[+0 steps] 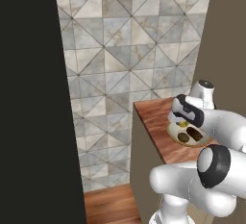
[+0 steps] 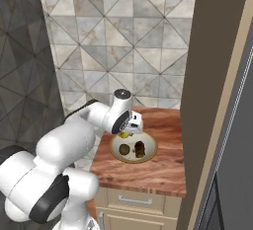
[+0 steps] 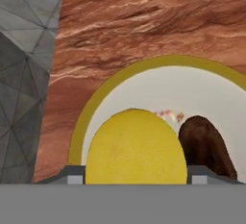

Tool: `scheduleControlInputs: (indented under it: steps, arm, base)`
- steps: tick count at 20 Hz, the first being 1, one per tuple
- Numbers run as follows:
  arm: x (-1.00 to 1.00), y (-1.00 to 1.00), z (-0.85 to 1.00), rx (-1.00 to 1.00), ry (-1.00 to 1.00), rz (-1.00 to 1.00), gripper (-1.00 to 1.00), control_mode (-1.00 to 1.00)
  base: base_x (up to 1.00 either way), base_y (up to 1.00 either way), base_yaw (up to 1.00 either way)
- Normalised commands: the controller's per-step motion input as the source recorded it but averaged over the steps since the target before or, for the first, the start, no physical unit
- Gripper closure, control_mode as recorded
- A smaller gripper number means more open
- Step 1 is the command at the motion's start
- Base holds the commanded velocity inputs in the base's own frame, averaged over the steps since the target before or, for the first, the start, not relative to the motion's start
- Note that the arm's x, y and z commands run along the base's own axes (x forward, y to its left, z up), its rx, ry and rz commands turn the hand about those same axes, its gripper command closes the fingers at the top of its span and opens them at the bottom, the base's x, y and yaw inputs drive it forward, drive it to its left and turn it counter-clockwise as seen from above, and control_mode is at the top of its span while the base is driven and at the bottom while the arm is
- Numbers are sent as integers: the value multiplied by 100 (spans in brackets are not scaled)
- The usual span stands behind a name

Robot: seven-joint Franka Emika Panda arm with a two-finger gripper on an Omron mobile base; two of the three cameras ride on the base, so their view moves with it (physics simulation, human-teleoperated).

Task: Take the lemon, kiwi, and sweet potato from the freezer and place them in the bowl on the counter.

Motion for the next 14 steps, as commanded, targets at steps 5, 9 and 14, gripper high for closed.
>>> scheduleControlInputs:
  steps: [5, 9, 14]
  arm:
    - [17, -3, -34, 0, 0, 0, 100, -100]
    - [23, 0, -48, 0, 0, 0, 100, -100]
    - [5, 0, -19, 0, 0, 0, 100, -100]
  base:
    - [0, 0, 0]
    - [0, 0, 0]
    - [0, 0, 0]
